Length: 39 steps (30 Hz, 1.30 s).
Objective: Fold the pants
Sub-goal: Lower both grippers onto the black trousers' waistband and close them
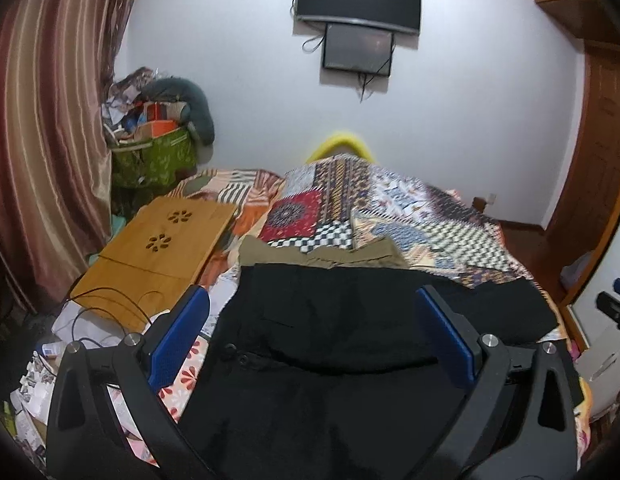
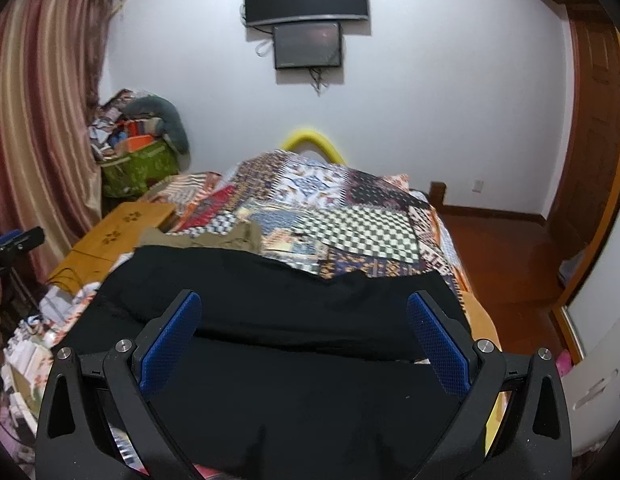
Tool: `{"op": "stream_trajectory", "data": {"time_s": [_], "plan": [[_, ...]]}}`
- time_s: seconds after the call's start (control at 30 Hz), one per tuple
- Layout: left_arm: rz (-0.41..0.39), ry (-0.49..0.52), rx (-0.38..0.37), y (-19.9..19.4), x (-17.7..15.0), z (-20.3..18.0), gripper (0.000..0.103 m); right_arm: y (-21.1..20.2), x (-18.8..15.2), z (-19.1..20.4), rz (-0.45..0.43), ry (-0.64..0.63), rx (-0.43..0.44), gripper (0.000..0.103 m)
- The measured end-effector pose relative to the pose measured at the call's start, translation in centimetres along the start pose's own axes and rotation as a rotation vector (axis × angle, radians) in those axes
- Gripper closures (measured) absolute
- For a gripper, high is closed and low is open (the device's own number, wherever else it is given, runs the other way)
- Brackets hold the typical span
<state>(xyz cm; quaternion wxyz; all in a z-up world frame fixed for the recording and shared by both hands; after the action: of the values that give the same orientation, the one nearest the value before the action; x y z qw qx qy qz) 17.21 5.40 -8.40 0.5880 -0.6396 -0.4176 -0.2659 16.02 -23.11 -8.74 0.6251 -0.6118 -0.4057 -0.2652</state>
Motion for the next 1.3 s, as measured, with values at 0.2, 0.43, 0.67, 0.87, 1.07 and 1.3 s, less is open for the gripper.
{"op": "stream_trajectory", "data": {"time_s": [0.2, 0.43, 0.67, 0.87, 1.07, 1.3], "plan": [[0.042, 0.015, 0.054, 5.0, 1.0, 1.7, 0.000, 2.6, -0.5, -3.2, 0.063, -0.009, -0.066, 0.001], [0.143, 0.038, 0.117, 12.3, 1.9, 3.9, 0.000, 5.5, -1.0, -7.1, 0.128, 0.007, -0.151, 0.002], [0.272, 0.008, 0.146, 19.6, 2.0, 6.1, 0.000, 9.0, -1.2, -11.8, 0.182, 0.073, -0.198, 0.003], [0.344, 0.018, 0.197, 25.1, 1.5, 7.0, 0.000, 12.7, -1.5, -15.5, 0.235, 0.100, -0.213, 0.009], [0.413, 0.003, 0.210, 29.3, 0.6, 7.6, 0.006, 17.4, -2.6, -17.6, 0.307, 0.132, -0.173, 0.014], [0.486, -0.019, 0.195, 32.1, -0.7, 8.1, 0.016, 22.7, -3.6, -18.7, 0.398, 0.111, -0.107, 0.033]]}}
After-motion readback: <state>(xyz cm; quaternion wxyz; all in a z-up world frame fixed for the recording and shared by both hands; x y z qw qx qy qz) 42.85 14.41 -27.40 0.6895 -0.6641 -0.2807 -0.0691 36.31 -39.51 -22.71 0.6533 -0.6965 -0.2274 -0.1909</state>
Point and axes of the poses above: each gripper's, at about its wrist camera, not at the fingertips, and y roughly the way its jaws point, z to its left, x to its top, the point moved 1 cm from there along y, roughly the way its jaws point, and after that the axes turned 8 degrees about -y, right-handed, at the moved point
